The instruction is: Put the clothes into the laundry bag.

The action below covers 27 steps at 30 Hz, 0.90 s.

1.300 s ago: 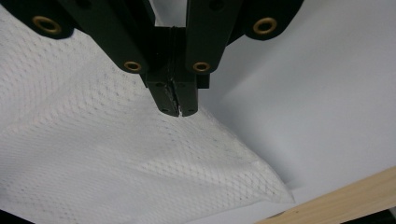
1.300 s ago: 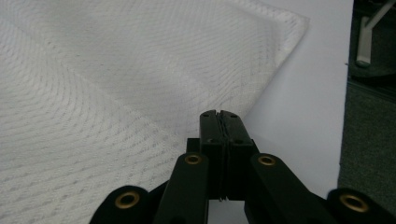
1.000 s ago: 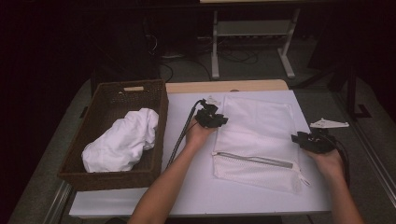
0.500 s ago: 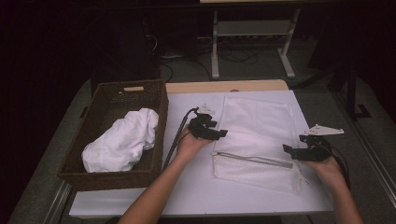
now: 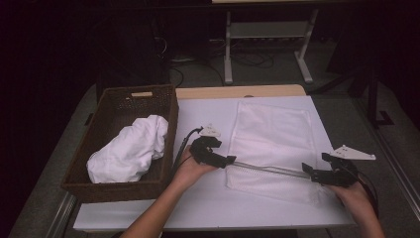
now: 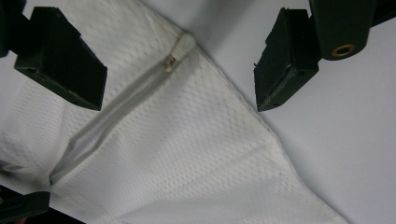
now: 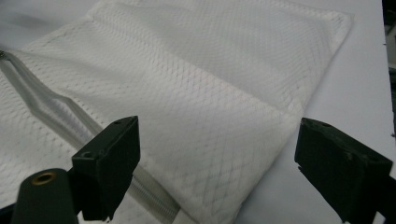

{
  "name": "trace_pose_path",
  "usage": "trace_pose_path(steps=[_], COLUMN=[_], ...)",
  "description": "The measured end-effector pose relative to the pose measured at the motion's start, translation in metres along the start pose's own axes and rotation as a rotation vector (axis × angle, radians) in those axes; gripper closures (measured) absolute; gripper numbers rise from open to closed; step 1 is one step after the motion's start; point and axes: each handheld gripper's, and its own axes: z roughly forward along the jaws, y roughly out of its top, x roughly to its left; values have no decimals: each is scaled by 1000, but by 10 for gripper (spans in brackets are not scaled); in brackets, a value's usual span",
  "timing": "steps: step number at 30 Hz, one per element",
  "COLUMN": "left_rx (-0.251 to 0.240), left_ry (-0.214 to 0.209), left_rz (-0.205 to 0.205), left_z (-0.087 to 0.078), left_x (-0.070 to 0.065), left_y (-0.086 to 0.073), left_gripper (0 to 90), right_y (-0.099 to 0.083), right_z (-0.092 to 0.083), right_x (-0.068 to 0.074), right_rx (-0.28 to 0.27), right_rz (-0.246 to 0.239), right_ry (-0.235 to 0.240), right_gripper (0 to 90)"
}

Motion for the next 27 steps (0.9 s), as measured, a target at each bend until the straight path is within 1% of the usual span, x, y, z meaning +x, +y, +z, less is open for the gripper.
trace_pose_path(steps=[5,6,9,11,13,16,19,20,22,24,25,27], left_rx=[0,1,-3,10,17,30,41,42,41,51,50,48], left_ry=[6,4,16,15,23,24,17,21,34,26,20,25], left_rz=[15,20,23,25,25,24,14,12,16,10,11,25], left_z=[-12,-15,-21,-24,-25,-28,-31,-32,-35,-37,-38,-40], left_x=[-10,-12,-16,-18,-20,-22,-23,-23,-24,-25,-27,-29], left_y=[-11,-13,-19,-23,-25,-26,-25,-25,-23,-22,-21,-19], left_gripper=[151,149,145,145,144,144,144,144,144,144,144,144], right_y=[-8,-9,-12,-13,-15,-16,-17,-17,-19,-19,-19,-19], right_z=[-6,-7,-9,-10,-10,-10,-9,-8,-7,-6,-7,-7], right_x=[5,6,9,12,15,18,18,17,16,15,15,15], right_rx=[-7,-13,-18,-22,-22,-25,-28,-26,-20,-20,-22,-24], right_rz=[5,0,2,1,-3,-16,-25,-29,-30,-33,-34,-37], right_ry=[-5,-8,-5,1,2,10,17,19,11,7,6,3], right_gripper=[138,137,138,138,137,137,137,137,138,137,137,138])
